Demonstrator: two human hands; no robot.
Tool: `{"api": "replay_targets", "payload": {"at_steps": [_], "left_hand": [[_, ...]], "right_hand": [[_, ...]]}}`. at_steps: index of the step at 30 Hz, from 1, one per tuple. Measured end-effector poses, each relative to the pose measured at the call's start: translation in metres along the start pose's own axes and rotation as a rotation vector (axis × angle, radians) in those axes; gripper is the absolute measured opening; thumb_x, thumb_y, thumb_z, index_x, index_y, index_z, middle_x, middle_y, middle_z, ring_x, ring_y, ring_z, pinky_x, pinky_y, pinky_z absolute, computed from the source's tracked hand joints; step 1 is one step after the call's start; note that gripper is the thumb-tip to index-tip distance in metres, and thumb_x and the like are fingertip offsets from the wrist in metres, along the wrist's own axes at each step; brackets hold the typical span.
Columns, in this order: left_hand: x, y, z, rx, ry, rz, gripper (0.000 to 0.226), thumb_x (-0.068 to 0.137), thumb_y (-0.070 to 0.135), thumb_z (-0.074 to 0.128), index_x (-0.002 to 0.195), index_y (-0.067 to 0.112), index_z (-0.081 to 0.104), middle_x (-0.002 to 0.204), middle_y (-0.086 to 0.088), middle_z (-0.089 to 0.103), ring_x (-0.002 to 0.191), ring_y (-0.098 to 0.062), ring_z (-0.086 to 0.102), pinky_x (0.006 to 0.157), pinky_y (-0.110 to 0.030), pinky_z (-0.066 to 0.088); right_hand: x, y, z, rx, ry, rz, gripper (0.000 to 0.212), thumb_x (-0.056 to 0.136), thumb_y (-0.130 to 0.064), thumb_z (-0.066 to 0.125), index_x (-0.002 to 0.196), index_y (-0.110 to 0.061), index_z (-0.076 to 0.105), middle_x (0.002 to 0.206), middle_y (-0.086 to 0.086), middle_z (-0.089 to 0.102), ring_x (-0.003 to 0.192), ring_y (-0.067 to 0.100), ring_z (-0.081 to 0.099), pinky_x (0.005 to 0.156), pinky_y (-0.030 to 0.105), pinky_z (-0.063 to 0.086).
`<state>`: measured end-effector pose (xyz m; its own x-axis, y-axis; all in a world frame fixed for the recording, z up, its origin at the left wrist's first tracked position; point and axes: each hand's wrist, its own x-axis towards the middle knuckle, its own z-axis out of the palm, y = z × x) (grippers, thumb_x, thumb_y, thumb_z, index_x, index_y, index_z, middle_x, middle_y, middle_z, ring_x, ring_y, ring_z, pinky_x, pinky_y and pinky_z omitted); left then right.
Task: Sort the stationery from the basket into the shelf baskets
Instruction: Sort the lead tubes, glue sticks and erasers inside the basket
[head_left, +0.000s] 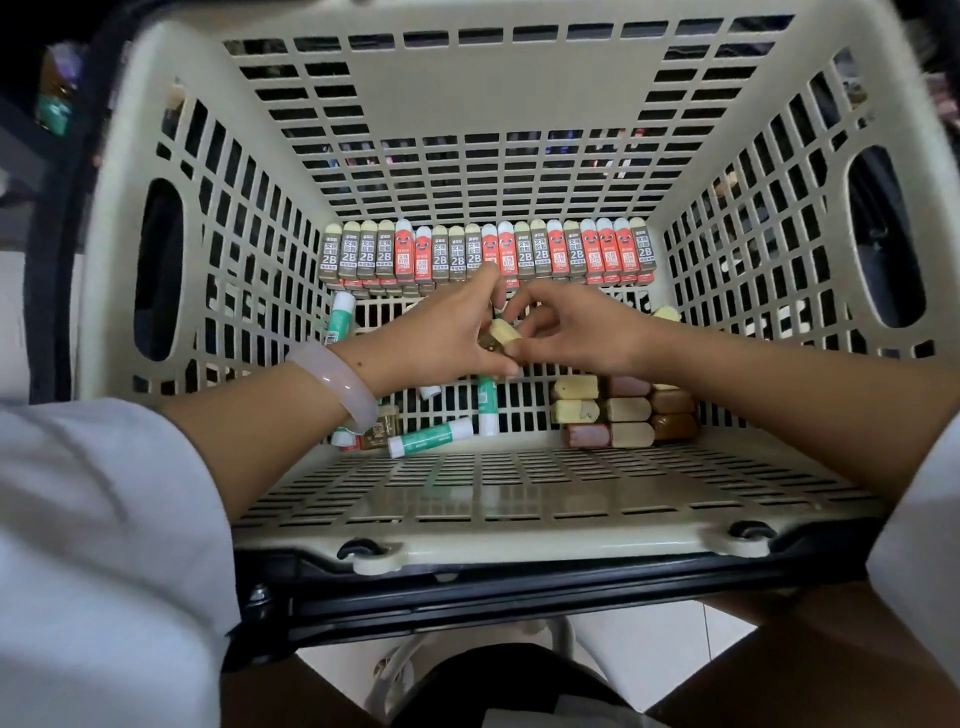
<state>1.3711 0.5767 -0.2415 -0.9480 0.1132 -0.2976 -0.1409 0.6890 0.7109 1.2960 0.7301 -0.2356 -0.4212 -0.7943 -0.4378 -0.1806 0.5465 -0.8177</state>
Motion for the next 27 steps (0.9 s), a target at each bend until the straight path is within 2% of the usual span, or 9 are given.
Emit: {"api": "replay_targets", "payload": {"at_steps": [3,5,6,9,14,17,21,23,27], "left_hand": [[0.002,-0.006,-0.006,0.003,-0.045,-0.049,0.036,0.077,0.023,0.072,0.096,0.022,0.041,0.082,0.009,0.053,0.074,-0.011,0.056,0.060,-0.019,0.044],[0.000,-0.017,-0.011,0.179,-0.227,-0.107,0.012,0.086,0.020,0.061,0.089,0.020,0.049,0.080,0.010,0.054,0.078,-0.013,0.055,0.061,-0.016,0.042],[-0.002,-0.023,-0.012,0.301,-0.359,-0.138,0.005,0.089,0.019,0.055,0.086,0.018,0.052,0.080,0.007,0.055,0.079,-0.014,0.055,0.065,-0.019,0.044],[-0.010,-0.041,-0.010,0.591,-0.657,-0.259,0.014,0.088,0.011,0.048,0.077,0.014,0.056,0.083,-0.004,0.058,0.073,-0.018,0.052,0.076,-0.030,0.049],[-0.011,-0.042,-0.011,0.805,-0.730,-0.356,0.018,0.087,0.011,0.054,0.104,0.011,0.060,0.100,-0.001,0.057,0.087,-0.017,0.052,0.080,-0.027,0.046],[-0.014,-0.041,-0.008,0.964,-0.791,-0.365,0.021,0.088,0.020,0.057,0.108,0.016,0.056,0.095,0.003,0.050,0.091,-0.017,0.051,0.084,-0.028,0.044],[-0.013,-0.039,-0.012,1.050,-0.791,-0.340,0.009,0.087,0.025,0.058,0.082,0.018,0.057,0.069,0.007,0.043,0.101,-0.022,0.059,0.092,-0.039,0.040],[-0.012,-0.040,-0.012,1.054,-0.814,-0.363,0.026,0.086,0.024,0.058,0.064,0.021,0.045,0.066,0.006,0.043,0.098,-0.022,0.060,0.090,-0.039,0.040],[-0.014,-0.041,-0.008,1.068,-0.806,-0.376,0.030,0.085,0.027,0.061,0.064,0.019,0.041,0.068,0.007,0.043,0.089,-0.020,0.054,0.086,-0.037,0.034]], "right_hand": [[0.004,0.004,-0.008,-0.310,0.110,-0.039,0.026,0.081,-0.016,0.068,0.104,-0.015,0.056,0.099,0.009,0.069,0.090,0.020,0.065,0.085,0.037,0.052],[0.004,0.008,-0.016,-0.651,0.158,-0.024,0.034,0.084,-0.025,0.065,0.114,-0.014,0.055,0.106,0.009,0.066,0.088,0.019,0.058,0.079,0.032,0.049],[0.003,0.011,-0.020,-0.780,0.107,0.023,0.035,0.085,-0.028,0.063,0.116,-0.015,0.055,0.108,0.008,0.065,0.087,0.018,0.053,0.077,0.030,0.047],[0.000,0.018,-0.022,-0.975,-0.171,0.172,0.032,0.090,-0.027,0.053,0.120,-0.016,0.054,0.113,0.006,0.061,0.095,0.021,0.054,0.078,0.030,0.044],[0.000,0.015,-0.017,-0.997,-0.228,-0.014,0.034,0.093,-0.028,0.046,0.127,-0.024,0.052,0.124,0.001,0.058,0.112,0.020,0.054,0.093,0.035,0.045],[-0.003,0.011,-0.010,-1.018,-0.496,-0.143,0.029,0.092,-0.025,0.048,0.119,-0.026,0.061,0.124,-0.005,0.057,0.116,0.016,0.050,0.097,0.035,0.042],[-0.005,0.010,-0.008,-1.131,-0.629,-0.092,0.029,0.093,-0.030,0.047,0.119,-0.028,0.060,0.121,-0.006,0.059,0.116,0.016,0.048,0.094,0.034,0.043],[-0.005,0.010,-0.009,-1.104,-0.619,-0.113,0.030,0.094,-0.028,0.047,0.120,-0.027,0.060,0.123,-0.006,0.058,0.117,0.016,0.048,0.095,0.033,0.042],[-0.006,0.009,-0.006,-1.051,-0.624,-0.106,0.028,0.093,-0.029,0.047,0.115,-0.029,0.063,0.126,-0.010,0.056,0.118,0.014,0.047,0.097,0.034,0.041]]}}
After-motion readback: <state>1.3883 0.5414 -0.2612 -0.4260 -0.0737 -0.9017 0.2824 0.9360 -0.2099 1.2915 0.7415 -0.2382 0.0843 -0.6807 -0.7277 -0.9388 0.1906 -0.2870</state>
